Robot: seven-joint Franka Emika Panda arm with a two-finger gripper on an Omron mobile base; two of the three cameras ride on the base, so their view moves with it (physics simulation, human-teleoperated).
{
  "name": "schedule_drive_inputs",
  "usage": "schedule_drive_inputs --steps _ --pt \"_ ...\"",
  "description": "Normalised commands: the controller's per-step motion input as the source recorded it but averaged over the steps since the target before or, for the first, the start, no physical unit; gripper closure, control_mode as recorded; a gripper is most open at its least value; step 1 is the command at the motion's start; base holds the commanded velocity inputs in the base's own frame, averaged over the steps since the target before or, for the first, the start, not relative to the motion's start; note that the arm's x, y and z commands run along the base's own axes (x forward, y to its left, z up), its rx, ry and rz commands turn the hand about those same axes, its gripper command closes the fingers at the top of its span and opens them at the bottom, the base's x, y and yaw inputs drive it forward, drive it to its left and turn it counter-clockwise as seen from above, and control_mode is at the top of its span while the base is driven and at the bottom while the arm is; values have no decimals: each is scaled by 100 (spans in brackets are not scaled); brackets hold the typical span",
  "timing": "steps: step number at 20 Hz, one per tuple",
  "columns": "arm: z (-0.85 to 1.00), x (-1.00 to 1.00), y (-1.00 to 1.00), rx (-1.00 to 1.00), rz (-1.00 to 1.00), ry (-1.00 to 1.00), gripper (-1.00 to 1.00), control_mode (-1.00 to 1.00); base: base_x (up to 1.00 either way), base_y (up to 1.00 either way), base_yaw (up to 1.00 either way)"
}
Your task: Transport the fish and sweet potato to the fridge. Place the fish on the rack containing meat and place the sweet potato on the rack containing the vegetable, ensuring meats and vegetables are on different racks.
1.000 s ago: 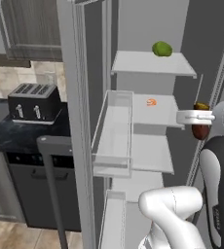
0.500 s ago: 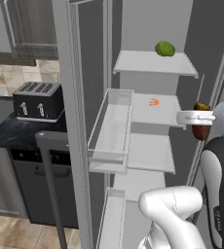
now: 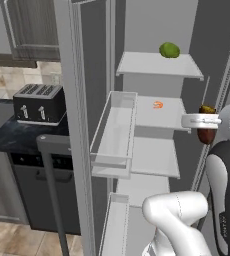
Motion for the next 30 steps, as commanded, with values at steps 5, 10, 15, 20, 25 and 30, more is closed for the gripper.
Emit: schedule_drive_inputs --steps 5,10,15,20,25,30 --pt "74 0 -1 0 0 0 100 -100 -1 -3 0" --pt "94 9 -6 -1 0 2 100 -100 0 0 0" --pt "23 66 -9 -5 0 0 100 -100 0 0 0" --pt "0 96 -23 -2 0 0 100 -100 0 0 0" --pt "-7 97 -11 -3 0 0 100 -100 0 0 0" --pt "-3 98 0 -3 0 7 100 -100 0 0 0"
